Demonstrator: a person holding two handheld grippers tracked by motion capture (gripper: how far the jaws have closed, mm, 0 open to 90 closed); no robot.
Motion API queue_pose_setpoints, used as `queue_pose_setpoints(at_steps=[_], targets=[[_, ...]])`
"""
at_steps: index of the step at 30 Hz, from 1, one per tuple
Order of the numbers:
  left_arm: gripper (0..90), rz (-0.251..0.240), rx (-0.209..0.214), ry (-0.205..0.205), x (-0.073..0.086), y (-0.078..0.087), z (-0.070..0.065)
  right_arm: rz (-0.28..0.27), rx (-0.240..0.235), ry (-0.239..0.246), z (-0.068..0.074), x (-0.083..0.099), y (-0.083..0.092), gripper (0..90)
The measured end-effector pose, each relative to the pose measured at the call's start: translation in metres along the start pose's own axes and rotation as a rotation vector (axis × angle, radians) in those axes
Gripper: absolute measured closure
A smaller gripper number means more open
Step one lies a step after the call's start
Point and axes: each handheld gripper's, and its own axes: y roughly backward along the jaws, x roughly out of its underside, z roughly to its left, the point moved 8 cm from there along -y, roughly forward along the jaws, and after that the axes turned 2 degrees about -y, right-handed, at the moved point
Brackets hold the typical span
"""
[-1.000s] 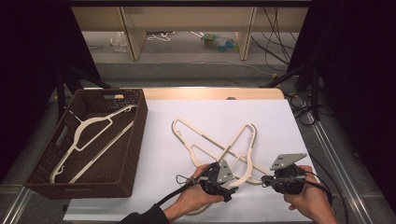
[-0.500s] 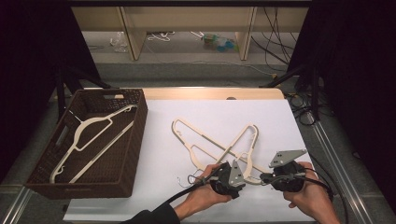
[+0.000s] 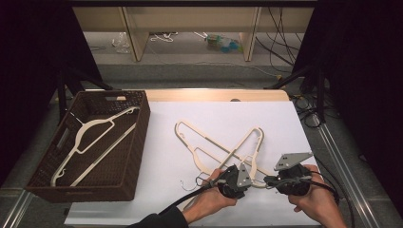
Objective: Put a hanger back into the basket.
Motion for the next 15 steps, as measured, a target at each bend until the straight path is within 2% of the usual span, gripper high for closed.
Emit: queue_pose_setpoints(at_steps=[3, 5, 7, 8, 11, 12, 13, 14, 15], targets=[[72.4, 0.006, -0.005, -0.005, 0.000, 0.002, 0.001, 0.012, 0.005, -0.020, 0.002, 0.001, 0.002, 89.2], [73.0, 0.011, -0.010, -0.001, 0.001, 0.003, 0.001, -0.003, -0.002, 0.003, 0.001, -0.001, 0.000, 89.2], [74.0, 0.023, -0.009, -0.016, 0.001, 0.006, 0.004, -0.008, -0.010, 0.004, 0.002, -0.002, 0.001, 89.1], [74.3, 0.024, -0.012, -0.002, 0.000, 0.010, 0.006, -0.022, -0.010, -0.004, 0.003, -0.005, 0.002, 89.1], [75.0, 0.026, -0.015, 0.006, 0.000, 0.014, 0.007, -0.042, -0.025, -0.014, 0.006, -0.009, 0.004, 87.8], [75.4, 0.038, -0.015, 0.000, 0.000, 0.019, 0.010, -0.134, -0.006, -0.056, 0.006, -0.018, 0.010, 80.9], [75.7, 0.038, -0.015, 0.000, 0.000, 0.019, 0.010, -0.134, -0.006, -0.056, 0.006, -0.018, 0.010, 80.9], [75.9, 0.037, -0.022, 0.004, 0.000, 0.022, 0.012, -0.163, 0.019, -0.041, 0.003, -0.024, 0.020, 69.4], [75.9, 0.048, -0.014, -0.005, 0.001, 0.025, 0.014, -0.163, 0.019, -0.041, 0.003, -0.024, 0.020, 69.4]])
